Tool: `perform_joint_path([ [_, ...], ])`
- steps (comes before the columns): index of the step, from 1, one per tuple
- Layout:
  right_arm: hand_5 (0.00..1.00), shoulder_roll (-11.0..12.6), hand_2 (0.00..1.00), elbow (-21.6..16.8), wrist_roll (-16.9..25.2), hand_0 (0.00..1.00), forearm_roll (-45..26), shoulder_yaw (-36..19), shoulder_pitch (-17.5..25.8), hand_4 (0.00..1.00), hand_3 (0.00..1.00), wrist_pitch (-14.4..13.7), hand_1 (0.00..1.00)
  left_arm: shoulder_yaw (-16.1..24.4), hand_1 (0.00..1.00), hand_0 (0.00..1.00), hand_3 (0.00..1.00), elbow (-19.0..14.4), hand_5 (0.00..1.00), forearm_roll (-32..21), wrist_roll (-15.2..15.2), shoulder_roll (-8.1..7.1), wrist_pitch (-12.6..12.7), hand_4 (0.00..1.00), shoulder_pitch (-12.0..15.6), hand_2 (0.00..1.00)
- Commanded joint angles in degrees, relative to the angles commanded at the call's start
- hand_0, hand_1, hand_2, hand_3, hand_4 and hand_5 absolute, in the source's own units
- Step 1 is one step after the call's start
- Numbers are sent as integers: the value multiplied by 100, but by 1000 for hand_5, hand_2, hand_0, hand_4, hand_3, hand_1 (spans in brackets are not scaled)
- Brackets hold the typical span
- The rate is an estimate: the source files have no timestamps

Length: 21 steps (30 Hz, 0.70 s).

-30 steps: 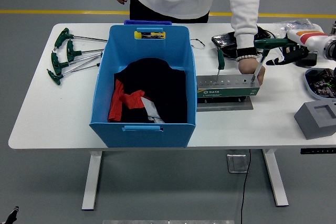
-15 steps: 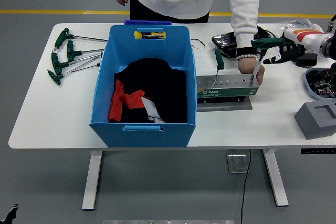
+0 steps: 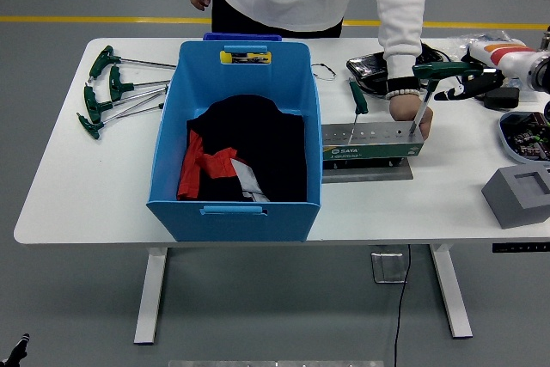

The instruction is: Lift tool from toolbox,place it in box,lift tool from toolbox,place it in box

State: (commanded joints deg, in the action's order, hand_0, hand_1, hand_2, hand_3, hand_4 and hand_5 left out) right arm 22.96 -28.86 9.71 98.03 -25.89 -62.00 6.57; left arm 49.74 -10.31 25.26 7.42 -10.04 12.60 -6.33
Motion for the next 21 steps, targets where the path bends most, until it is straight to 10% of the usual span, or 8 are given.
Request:
perform_joint_path([
  [21, 732, -104, 282, -29, -51, 384, 44, 63, -54, 998, 320, 77, 274, 57, 936, 921, 766, 0, 790, 75, -32, -7, 14, 715, -33, 924],
])
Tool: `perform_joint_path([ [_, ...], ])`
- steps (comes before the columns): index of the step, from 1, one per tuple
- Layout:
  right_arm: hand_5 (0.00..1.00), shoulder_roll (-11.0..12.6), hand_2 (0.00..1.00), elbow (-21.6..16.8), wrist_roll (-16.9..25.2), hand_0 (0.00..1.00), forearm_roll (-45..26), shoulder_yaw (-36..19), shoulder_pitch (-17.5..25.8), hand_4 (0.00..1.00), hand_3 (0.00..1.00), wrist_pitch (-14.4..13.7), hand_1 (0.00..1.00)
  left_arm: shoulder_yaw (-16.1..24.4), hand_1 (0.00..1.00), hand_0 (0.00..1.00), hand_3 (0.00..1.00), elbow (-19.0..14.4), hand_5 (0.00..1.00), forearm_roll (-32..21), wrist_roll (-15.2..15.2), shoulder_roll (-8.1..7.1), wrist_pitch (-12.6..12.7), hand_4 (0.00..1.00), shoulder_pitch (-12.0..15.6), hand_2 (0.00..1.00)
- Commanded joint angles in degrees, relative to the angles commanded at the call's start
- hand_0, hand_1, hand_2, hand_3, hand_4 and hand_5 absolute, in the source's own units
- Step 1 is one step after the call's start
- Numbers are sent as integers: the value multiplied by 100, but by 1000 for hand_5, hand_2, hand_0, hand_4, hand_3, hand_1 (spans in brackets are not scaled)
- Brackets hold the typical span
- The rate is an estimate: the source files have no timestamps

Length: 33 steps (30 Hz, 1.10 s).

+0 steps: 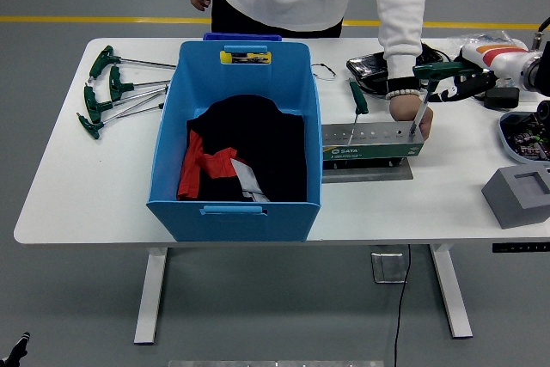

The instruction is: Lift tool from toolbox,place it in box,lift tool from toolbox,place it in box

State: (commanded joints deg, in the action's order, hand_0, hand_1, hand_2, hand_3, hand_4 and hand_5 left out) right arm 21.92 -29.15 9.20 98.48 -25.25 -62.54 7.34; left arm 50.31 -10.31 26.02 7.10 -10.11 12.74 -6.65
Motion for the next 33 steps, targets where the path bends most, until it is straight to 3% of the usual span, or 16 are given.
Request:
perform_joint_path([
  [22, 731, -102, 275, -66, -122, 373, 24, 36, -85, 998, 312, 197, 258, 170, 935, 922, 765, 0, 790, 191, -66, -19, 29, 715, -38, 924],
  [33, 730, -101, 228, -53, -168, 321, -6, 35, -82, 998, 253, 248, 206, 212, 936, 921, 766, 0, 789, 248, -74, -26, 31, 713, -21, 924],
])
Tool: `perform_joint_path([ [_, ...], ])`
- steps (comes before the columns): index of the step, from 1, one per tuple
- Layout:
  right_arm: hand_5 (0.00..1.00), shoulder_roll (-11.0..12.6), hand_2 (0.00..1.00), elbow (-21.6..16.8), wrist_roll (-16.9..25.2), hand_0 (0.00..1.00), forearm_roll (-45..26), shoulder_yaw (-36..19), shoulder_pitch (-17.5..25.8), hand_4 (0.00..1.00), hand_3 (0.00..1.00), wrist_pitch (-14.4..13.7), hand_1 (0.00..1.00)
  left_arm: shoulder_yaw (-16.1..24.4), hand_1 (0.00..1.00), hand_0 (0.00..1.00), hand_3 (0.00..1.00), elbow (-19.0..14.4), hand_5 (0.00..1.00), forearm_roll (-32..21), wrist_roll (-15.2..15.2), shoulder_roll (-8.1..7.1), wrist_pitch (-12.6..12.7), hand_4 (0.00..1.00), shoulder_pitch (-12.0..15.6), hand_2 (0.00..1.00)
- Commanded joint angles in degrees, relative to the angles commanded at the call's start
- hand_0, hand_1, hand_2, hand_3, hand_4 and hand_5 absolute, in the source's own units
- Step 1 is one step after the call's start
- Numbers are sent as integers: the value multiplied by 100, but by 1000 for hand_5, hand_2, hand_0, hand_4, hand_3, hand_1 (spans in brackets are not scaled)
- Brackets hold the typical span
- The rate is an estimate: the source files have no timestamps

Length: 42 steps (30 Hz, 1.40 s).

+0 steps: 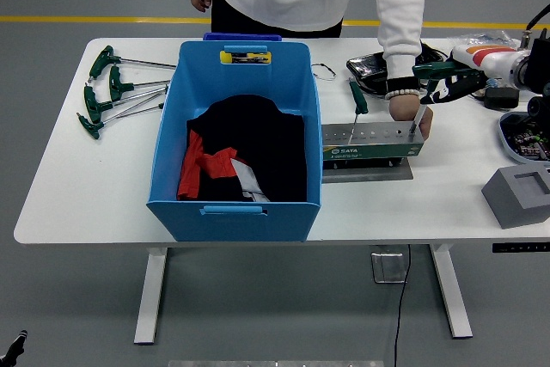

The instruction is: Lift tool from toolbox,place it in box,lift tool from toolbox,place it in box

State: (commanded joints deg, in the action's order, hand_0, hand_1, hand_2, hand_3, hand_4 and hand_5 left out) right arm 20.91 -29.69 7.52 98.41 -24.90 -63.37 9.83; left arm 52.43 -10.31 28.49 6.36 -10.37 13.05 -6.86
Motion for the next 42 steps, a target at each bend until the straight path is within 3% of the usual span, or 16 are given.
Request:
perform_joint_path([
  [20, 720, -2, 152, 51, -37, 239, -6, -90, -4, 998, 158, 3, 135, 45, 935, 921, 765, 0, 790, 72, -15, -10, -1, 714, 6, 924],
  [21, 705, 2, 114, 56, -27, 197, 3, -104, -4, 998, 108, -5, 104, 47, 936, 921, 765, 0, 791, 72, -15, -10, -1, 714, 6, 924],
  [32, 700, 27, 100, 62, 41, 171, -14, -106, -7, 998, 91, -143, 87, 74, 935, 921, 764, 0, 790, 89, -19, -3, 2, 712, 6, 924],
  [42, 693, -3, 99, 41, -1, 159, -66, -67, -15, 998, 97, -104, 80, 106, 936, 921, 763, 0, 791, 120, -32, -3, 10, 711, 6, 924],
])
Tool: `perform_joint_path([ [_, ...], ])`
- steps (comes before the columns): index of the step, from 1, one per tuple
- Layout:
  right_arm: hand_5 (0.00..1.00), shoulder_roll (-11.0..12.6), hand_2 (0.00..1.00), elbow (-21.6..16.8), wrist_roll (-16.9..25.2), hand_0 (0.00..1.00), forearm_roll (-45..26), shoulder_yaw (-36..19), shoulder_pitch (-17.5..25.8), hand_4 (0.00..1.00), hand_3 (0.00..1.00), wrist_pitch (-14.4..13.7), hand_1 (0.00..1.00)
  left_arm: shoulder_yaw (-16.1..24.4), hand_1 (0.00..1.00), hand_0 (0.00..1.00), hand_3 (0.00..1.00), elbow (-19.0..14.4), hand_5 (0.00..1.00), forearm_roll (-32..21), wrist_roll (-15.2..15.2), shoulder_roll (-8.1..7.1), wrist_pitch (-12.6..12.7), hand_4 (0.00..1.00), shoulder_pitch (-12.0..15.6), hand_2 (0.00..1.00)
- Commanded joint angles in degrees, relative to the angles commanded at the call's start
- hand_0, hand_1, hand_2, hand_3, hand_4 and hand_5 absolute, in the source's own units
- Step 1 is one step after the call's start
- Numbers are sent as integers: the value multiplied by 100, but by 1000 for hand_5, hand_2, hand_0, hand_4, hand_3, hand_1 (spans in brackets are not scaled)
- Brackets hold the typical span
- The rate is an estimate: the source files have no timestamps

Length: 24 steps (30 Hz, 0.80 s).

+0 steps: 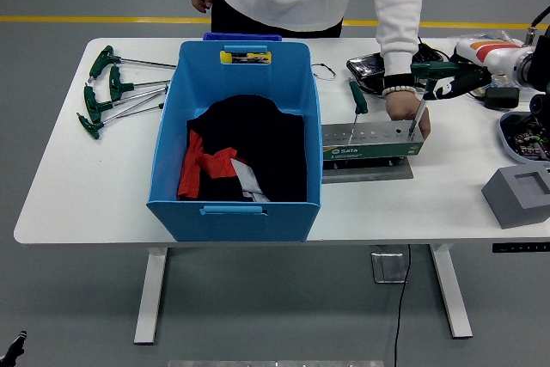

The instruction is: Lift tool from toolbox,place it in box,lift tool from toolbox,place it in box

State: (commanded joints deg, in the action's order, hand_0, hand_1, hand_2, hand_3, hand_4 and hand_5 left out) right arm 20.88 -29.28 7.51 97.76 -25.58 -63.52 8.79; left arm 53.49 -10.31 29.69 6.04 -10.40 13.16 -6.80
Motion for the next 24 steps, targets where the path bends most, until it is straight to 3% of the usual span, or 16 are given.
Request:
perform_joint_path([
  [14, 671, -23, 67, 62, -59, 126, -146, -12, 26, 998, 51, -101, 46, -9, 935, 921, 761, 0, 791, -21, 9, 3, -2, 710, -13, 924],
  [20, 694, -13, 65, 68, -76, 115, -298, -6, 37, 998, 46, -107, 39, -3, 935, 921, 761, 0, 791, -14, 5, 5, -1, 710, -11, 924],
  [21, 760, -10, 59, 65, -78, 115, -317, -7, 37, 998, 42, -108, 36, -2, 936, 920, 762, 0, 791, -12, 5, 6, 0, 710, -12, 924],
  [24, 760, 1, 59, 52, -87, 115, -388, -9, 32, 998, 42, -114, 36, 1, 936, 920, 762, 0, 791, -13, 6, 10, -1, 710, -14, 924],
])
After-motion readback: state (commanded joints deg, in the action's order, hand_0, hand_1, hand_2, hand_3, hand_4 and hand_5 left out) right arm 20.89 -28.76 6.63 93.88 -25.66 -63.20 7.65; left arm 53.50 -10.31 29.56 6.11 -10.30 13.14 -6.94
